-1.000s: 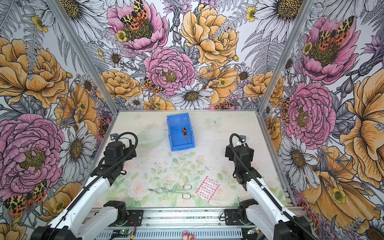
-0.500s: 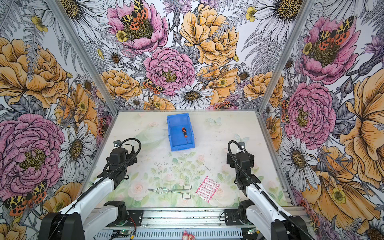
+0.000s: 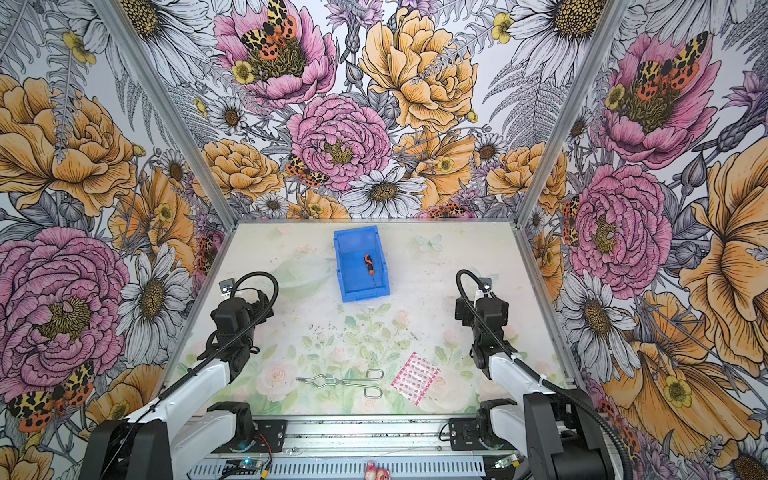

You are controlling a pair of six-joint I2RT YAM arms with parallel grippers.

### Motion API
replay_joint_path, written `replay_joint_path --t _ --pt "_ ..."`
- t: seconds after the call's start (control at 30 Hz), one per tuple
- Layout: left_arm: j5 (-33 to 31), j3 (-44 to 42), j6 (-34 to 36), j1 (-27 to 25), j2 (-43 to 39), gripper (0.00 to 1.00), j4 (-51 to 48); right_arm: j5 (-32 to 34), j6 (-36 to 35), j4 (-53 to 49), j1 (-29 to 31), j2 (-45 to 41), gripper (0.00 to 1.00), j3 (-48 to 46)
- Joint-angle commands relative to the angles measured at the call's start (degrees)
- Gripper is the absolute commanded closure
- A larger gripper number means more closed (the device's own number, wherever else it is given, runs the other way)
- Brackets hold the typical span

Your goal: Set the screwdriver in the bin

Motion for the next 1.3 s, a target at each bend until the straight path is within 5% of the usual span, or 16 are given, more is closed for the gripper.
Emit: replay_joint_path --t 0.0,0.33,0.87,1.0,1.07,1.27 --pt "2.4 0.1 0.3 0.9 3.6 0.01 8.1 -2.8 -0.4 6.1 -0.8 2.5 0.01 3.0" --pt "6.1 3.5 1.5 2.9 16.9 0.01 23.3 -10.2 -0.8 8.7 -3.5 12.0 0.01 8.9" --pt "13.1 5.4 2.3 6.2 22.2 0.01 26.9 -12.3 -1.4 6.6 -4.4 18.0 0.01 14.8" --pt "14.6 3.9 9.1 1.7 31.5 0.01 40.9 -10.3 0.6 19.1 -6.0 21.1 0.00 9.7" --pt "12.1 4.2 7.6 1.9 30.0 0.01 37.4 -11.2 0.2 26.1 -6.1 22.7 0.01 6.7" --pt "12.1 3.9 7.6 1.9 30.7 0.01 39.1 -10.6 0.1 24.6 -5.8 22.6 0.00 7.1"
